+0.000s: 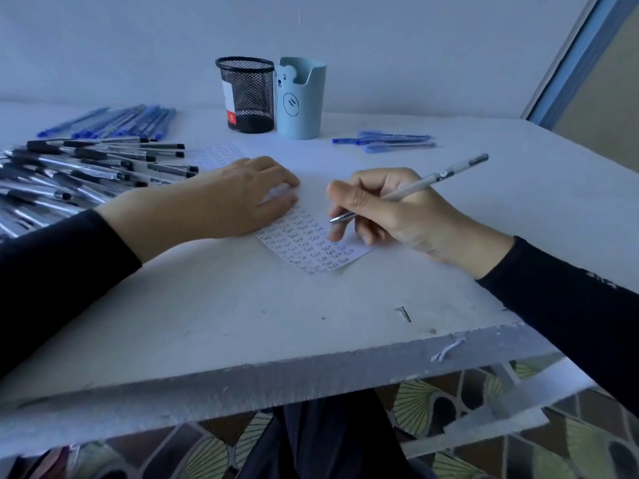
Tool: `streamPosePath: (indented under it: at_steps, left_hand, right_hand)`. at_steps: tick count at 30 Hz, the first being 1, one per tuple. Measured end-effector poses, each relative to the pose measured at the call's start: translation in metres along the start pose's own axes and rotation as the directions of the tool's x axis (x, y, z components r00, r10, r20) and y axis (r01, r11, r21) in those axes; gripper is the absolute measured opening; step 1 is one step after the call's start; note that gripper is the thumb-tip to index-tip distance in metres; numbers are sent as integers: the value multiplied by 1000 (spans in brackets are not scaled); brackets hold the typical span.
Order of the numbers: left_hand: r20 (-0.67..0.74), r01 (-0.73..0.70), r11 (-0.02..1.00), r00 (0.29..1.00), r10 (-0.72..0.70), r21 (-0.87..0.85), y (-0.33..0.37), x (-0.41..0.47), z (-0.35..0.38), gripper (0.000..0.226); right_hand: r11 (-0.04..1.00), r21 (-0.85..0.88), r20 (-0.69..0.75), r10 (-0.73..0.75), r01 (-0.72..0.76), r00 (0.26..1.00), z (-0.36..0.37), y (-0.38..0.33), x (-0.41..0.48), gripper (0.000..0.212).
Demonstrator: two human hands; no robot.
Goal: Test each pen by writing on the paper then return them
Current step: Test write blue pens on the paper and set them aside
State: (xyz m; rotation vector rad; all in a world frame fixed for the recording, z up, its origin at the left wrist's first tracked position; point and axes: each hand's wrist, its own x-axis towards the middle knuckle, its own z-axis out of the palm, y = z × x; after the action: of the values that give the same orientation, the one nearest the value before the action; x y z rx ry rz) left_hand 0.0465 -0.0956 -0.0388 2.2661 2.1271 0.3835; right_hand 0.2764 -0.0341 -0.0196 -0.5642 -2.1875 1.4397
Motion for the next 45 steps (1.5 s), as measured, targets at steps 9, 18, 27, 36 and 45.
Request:
streamPosePath:
  at_steps: [9,18,27,36,45]
  left_hand:
    - [29,-5,1000,1000,5,-6,-3,0,-1,76]
    - [25,-8,1000,1000,8,-15,-6,1,0,72]
    - [23,-1,1000,1000,2,-16,-6,0,0,70]
    - [26,-5,1000,1000,5,-16,-4,1,-2,74]
    - [36,-2,1000,999,3,-10,-4,1,-2,73]
  right_hand:
    - [986,-166,-72,-41,28,997,-1,10,-1,54]
    - [968,-236,-47,-93,79,995,2,13,1,52]
    - [965,-248,-46,-99,85,994,3,8,0,50]
    - [962,-263,-52,-95,78,994,3,8,2,50]
    - [964,-256,-51,-82,67,995,2,7,1,50]
